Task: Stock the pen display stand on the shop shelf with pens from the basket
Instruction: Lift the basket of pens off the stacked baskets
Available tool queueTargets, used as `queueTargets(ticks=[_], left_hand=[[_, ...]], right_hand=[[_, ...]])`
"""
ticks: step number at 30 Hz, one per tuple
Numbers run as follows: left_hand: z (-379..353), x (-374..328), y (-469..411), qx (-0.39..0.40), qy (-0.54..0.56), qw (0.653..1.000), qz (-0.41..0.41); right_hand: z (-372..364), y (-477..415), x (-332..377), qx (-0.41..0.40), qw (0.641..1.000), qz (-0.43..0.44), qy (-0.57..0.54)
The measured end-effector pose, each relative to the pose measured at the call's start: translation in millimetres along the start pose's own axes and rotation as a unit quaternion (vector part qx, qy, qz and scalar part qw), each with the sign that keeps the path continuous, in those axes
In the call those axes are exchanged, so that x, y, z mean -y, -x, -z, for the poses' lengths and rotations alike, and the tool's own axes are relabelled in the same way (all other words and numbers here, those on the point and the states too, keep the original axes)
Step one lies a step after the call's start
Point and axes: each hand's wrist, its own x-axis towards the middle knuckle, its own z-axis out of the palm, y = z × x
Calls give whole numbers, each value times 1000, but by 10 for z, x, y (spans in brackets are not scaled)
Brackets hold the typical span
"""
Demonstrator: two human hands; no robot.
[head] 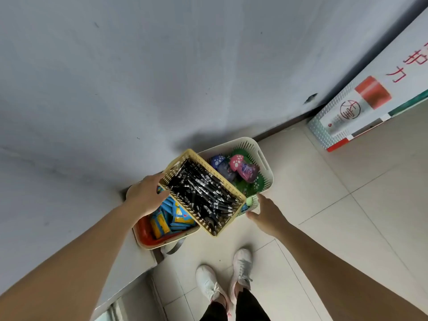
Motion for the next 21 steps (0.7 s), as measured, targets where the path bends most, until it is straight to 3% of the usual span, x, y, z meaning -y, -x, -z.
queueTargets(ticks=[4,7,13,21], left_hand=[[-104,22,-423,-7,32,999,5],[-135,88,-715,-16,45,999,10],[-350,204,-1126,-58,127,987,80],[-515,258,-1429,-34,145,986,73]], right_hand=[[-277,-297,-85,-21,996,-43,-79],[-467,-524,-146,-22,972,-119,-200],[-833,-854,-298,11,850,-285,-443],[-1151,-886,-337,45,722,-279,-632]])
